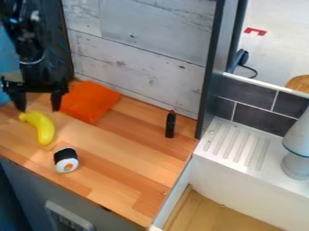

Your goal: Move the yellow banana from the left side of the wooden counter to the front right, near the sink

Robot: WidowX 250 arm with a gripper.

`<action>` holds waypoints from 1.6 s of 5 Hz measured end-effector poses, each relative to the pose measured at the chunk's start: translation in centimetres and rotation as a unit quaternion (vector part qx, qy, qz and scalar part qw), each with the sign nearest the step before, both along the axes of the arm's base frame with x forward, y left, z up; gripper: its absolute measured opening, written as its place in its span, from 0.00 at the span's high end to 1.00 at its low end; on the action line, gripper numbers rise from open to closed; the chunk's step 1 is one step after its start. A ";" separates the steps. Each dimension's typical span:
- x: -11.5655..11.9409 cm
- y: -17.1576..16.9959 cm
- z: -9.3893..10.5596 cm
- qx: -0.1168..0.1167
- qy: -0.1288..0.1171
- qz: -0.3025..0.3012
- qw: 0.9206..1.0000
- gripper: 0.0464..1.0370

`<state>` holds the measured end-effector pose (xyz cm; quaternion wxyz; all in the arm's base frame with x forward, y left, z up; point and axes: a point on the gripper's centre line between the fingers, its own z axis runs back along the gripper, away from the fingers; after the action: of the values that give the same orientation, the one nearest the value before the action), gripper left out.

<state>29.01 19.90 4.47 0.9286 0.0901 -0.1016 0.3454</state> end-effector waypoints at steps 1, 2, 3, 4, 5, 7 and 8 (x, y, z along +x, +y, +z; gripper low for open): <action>0.6 0.7 -2.0 -0.014 -0.028 -0.009 0.999 0.04; 1.2 0.9 -2.5 -0.017 -0.051 -0.014 0.998 0.04; 1.0 0.6 -4.0 -0.034 -0.037 -0.013 0.999 0.04; 1.4 0.5 -4.8 -0.048 -0.036 -0.007 0.998 0.12; 1.4 0.6 -5.7 -0.062 -0.014 0.008 0.998 0.35; 1.3 1.0 -5.2 -0.048 0.001 -0.009 0.999 0.43; 2.9 -0.4 -1.0 -0.010 -0.045 -0.066 0.997 0.43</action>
<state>31.93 19.52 3.47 0.9447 0.0586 -0.1461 0.2876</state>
